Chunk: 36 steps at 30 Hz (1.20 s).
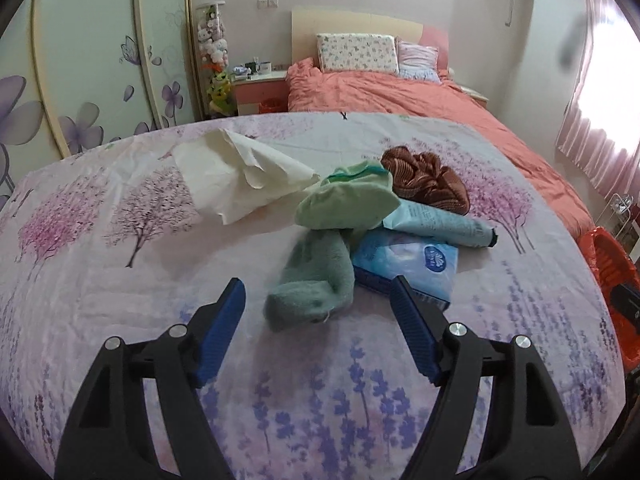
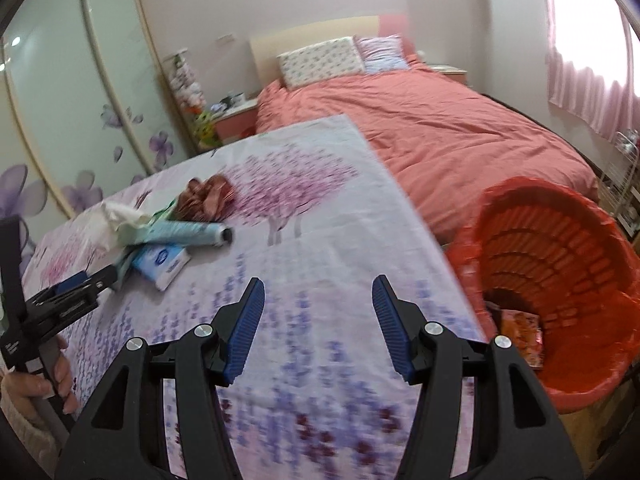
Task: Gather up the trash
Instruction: 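Grasp the grey-green sock with the left tool, then grasp the blue Vinda tissue pack with the right tool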
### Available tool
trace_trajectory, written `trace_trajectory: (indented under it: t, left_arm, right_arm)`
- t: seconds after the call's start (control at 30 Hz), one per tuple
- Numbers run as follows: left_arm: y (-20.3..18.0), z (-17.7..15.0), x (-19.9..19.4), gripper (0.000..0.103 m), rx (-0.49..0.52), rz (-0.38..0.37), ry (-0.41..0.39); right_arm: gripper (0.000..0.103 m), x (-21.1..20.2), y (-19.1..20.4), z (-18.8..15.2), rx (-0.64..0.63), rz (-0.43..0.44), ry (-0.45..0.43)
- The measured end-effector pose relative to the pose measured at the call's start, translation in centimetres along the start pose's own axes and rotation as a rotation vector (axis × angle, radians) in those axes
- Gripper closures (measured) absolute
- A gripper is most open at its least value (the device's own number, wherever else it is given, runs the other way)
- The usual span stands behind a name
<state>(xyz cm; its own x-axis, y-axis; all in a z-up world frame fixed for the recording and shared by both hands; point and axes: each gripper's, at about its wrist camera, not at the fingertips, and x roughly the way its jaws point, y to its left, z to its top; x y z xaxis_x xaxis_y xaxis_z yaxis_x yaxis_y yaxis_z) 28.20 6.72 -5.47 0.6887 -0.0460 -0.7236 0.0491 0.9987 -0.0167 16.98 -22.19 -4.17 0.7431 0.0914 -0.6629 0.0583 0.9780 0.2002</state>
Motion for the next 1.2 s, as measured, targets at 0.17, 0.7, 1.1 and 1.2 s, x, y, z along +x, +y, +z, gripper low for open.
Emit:
trace_trajectory:
  t: [0.17,0.7,1.1,1.2]
  left_arm:
    - [0.0,0.7,2.4,0.043,-0.024,-0.013,0.047]
    - [6.0,-0.2,-0.8,0.09,-0.098,-0.043,0.012]
    - [14.3,-2.0,-2.1,0.089,-0.252,0.067,0.027]
    - [15.0,-2.2,-1.9,0.089,-0.256,0.065,0.03]
  right_arm:
    - [0.046,1.4,2.4,0.0,-0.031,0.031,0.032]
    - [0.046,3.8,7.0,-0.9,-0.091,0.098,0.109]
    - [0.03,7.8,13.1,0.2,-0.199,0.177,0.137]
    - [0.026,8.7,14.2,0.3,-0.252,0.143,0.132]
